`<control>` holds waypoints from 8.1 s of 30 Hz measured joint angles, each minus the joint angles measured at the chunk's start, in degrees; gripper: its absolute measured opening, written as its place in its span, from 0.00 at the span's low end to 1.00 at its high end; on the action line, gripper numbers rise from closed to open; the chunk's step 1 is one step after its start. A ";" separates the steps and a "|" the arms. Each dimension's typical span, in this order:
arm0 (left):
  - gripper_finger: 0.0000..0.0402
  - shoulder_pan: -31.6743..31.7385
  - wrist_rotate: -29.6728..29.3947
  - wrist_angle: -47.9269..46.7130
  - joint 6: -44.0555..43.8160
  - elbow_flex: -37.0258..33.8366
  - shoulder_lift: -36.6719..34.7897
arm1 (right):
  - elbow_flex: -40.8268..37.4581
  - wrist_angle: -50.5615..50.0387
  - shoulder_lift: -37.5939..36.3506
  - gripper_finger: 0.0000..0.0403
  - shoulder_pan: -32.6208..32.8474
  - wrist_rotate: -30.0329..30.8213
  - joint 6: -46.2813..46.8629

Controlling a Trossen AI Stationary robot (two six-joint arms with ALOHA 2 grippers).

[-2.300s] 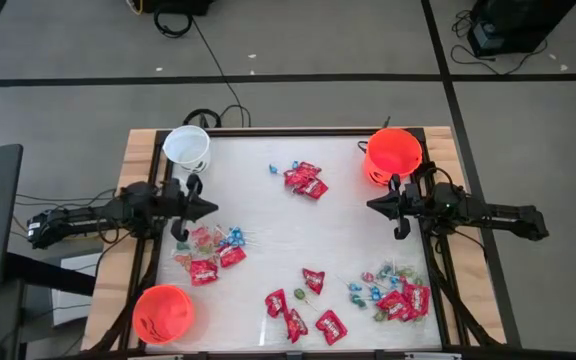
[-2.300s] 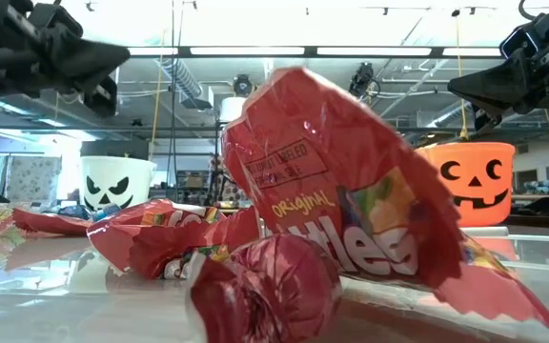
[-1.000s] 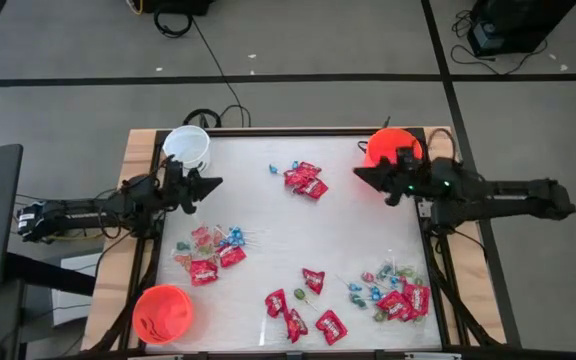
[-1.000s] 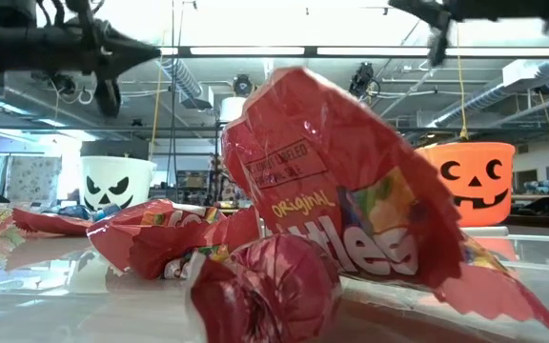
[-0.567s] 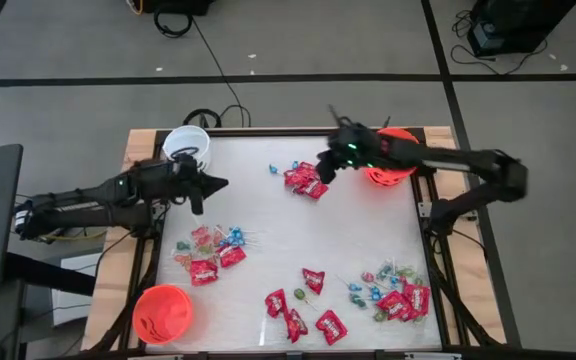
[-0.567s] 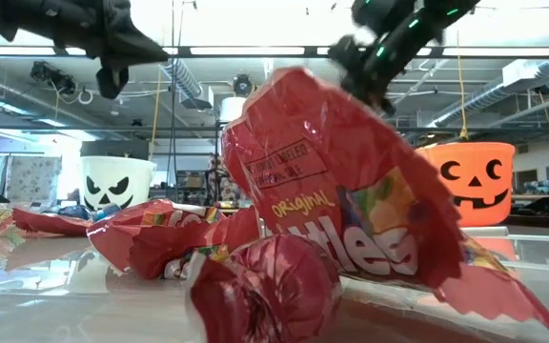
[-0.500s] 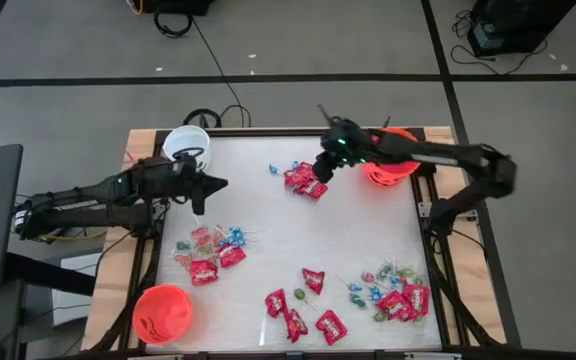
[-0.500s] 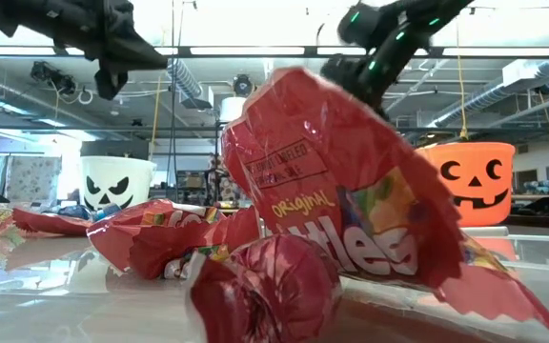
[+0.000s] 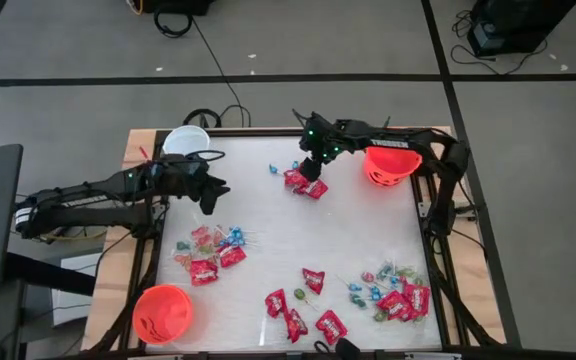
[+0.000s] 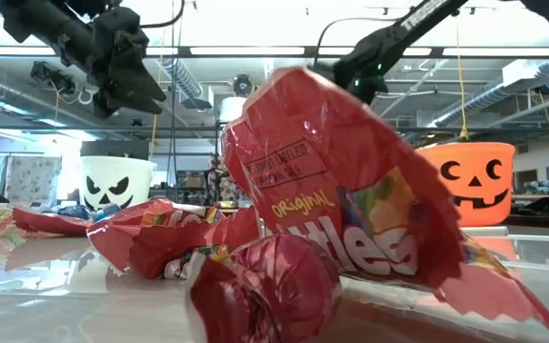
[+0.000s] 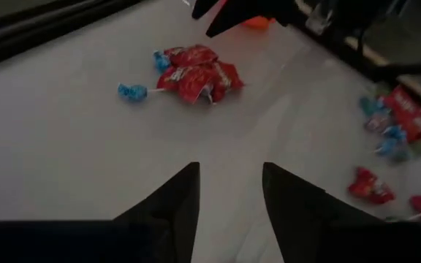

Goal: Sort candy by brand, put in halloween buckets
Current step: Put the red candy into the top orange bucket

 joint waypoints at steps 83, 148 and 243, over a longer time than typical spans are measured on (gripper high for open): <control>0.39 -0.20 4.87 32.88 -9.89 -0.02 22.40 | -15.06 -6.13 -40.95 0.34 -13.56 3.40 11.99; 0.39 -0.11 10.29 27.76 12.73 -0.04 22.27 | -15.15 6.08 -13.34 0.16 6.22 -0.66 -0.31; 0.39 -0.46 3.70 24.57 9.26 -0.04 22.38 | -22.29 5.77 -33.38 0.49 -3.99 -1.42 -3.38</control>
